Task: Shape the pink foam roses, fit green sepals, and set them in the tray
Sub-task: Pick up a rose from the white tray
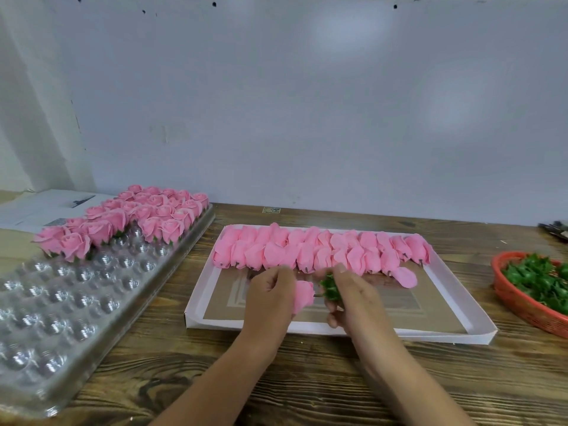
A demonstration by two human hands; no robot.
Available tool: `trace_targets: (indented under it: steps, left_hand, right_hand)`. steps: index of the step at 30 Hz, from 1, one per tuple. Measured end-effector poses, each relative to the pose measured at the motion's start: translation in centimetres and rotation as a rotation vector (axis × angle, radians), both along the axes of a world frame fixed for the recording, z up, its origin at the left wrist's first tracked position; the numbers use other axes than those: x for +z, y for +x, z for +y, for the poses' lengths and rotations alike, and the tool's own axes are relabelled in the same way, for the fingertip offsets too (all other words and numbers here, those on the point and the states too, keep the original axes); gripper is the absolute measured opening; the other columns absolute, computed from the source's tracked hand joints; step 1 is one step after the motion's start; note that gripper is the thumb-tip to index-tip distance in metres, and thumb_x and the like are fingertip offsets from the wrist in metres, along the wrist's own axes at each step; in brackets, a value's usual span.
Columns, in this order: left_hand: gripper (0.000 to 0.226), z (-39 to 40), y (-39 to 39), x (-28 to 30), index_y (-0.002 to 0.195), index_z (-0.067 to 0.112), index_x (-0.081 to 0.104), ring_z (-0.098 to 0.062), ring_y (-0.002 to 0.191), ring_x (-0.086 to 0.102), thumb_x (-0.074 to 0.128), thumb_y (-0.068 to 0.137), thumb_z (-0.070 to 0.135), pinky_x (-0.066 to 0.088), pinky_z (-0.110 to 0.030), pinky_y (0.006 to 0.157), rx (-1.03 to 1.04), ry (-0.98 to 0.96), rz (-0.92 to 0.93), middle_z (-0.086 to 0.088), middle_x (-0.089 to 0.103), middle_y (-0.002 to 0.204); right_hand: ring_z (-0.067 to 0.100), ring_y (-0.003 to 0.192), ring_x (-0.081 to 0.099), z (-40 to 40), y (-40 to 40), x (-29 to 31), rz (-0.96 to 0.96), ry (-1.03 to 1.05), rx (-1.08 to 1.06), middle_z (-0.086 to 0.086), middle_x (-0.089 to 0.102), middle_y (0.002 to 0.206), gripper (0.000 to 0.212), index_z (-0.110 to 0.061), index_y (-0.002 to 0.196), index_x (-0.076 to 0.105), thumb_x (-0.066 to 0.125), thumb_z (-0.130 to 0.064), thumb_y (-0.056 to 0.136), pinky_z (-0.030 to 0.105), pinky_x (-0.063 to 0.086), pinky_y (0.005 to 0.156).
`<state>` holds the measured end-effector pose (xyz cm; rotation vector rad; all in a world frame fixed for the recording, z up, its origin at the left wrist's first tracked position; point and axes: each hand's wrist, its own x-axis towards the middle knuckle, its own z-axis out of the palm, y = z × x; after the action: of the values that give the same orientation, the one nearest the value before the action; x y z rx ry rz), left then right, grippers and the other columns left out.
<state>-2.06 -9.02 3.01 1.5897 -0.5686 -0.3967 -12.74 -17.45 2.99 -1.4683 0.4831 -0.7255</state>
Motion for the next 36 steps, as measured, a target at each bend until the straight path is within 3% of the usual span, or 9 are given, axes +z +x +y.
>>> trace_targets:
  steps: [2,5,9,14,18,24,28,32,36]
  left_hand:
    - [0.046,0.0,0.0,0.1,0.051,0.020,0.040,-0.013,0.056,0.036,0.042,0.097,0.018,0.030,-0.028,0.051,0.015,-0.009,0.005,-0.004,0.036,0.060]
    - [0.045,0.0,-0.1,0.2,0.052,0.019,0.044,-0.012,0.055,0.038,0.043,0.098,0.018,0.030,-0.027,0.050,0.032,-0.027,0.014,-0.005,0.039,0.061]
    - [0.048,0.1,-0.2,0.2,0.049,0.022,0.040,-0.013,0.056,0.038,0.043,0.097,0.018,0.031,-0.032,0.054,0.057,-0.030,-0.003,-0.004,0.036,0.060]
    - [0.048,-0.1,-0.1,-0.2,0.050,0.022,0.044,-0.011,0.055,0.038,0.044,0.098,0.018,0.032,-0.031,0.054,0.049,-0.056,-0.022,0.002,0.038,0.056]
    - [0.045,-0.2,-0.4,-0.5,0.053,0.020,0.047,-0.001,0.047,0.037,0.046,0.098,0.014,0.033,-0.014,0.045,0.021,-0.066,-0.086,0.010,0.040,0.048]
    - [0.049,0.0,-0.2,-0.5,0.049,0.024,0.048,-0.003,0.047,0.041,0.043,0.098,0.017,0.035,-0.014,0.044,-0.004,-0.062,0.067,0.006,0.044,0.050]
    - [0.039,0.1,-0.1,0.0,0.062,0.020,0.057,-0.010,0.056,0.048,0.044,0.100,0.021,0.039,-0.024,0.052,-0.012,-0.077,0.184,-0.002,0.053,0.063]
    - [0.045,0.3,0.0,0.4,0.057,0.027,0.062,-0.003,0.052,0.054,0.046,0.099,0.025,0.044,-0.023,0.054,-0.016,-0.072,0.292,0.004,0.059,0.061]
    - [0.047,0.5,-0.1,0.9,0.059,0.029,0.067,0.000,0.050,0.055,0.044,0.100,0.026,0.041,-0.019,0.049,-0.047,-0.051,0.371,0.010,0.061,0.056]
  right_hand:
    - [0.008,0.057,0.048,0.7,0.1,-0.1,0.012,-0.123,-0.002,0.000,0.054,0.067,0.043,-0.026,0.093,0.073,0.045,-0.058,0.094,0.028,0.040,0.053]
    - [0.000,0.061,0.053,1.5,0.4,-0.3,0.021,-0.275,-0.057,-0.019,0.059,0.064,0.032,-0.042,0.097,0.068,0.039,-0.055,0.094,0.019,0.041,0.063]
    - [0.007,0.064,0.052,1.5,0.0,-0.4,0.025,-0.423,-0.139,-0.016,0.054,0.065,0.041,-0.032,0.101,0.062,0.035,-0.062,0.093,0.020,0.042,0.063]
    - [-0.002,0.088,0.058,1.6,-0.2,-0.7,0.081,-0.466,-0.145,-0.023,0.065,0.094,0.030,-0.047,0.111,0.060,0.036,-0.058,0.096,0.016,0.042,0.081]
    - [-0.016,0.115,0.044,2.5,0.2,-0.9,0.125,-0.505,-0.079,-0.039,0.052,0.116,0.025,-0.056,0.116,0.044,0.024,-0.053,0.100,-0.002,0.029,0.089]
    - [-0.012,0.123,0.039,2.4,-0.3,-1.2,0.142,-0.505,0.061,-0.042,0.036,0.120,0.038,-0.054,0.138,0.020,0.025,-0.040,0.104,-0.002,0.025,0.095]
    - [-0.004,0.114,0.052,2.4,-0.3,-1.3,0.053,-0.482,-0.012,-0.037,0.049,0.119,0.034,-0.055,0.129,0.037,0.041,-0.037,0.101,0.006,0.040,0.088]
    - [0.011,0.097,0.064,2.2,-0.3,-1.5,-0.022,-0.460,-0.058,-0.017,0.064,0.104,0.027,-0.047,0.114,0.054,0.056,-0.034,0.090,0.018,0.050,0.078]
    - [0.007,0.101,0.063,2.1,-0.4,-1.4,-0.025,-0.447,-0.040,-0.019,0.067,0.108,0.031,-0.046,0.114,0.061,0.060,-0.029,0.088,0.012,0.049,0.080]
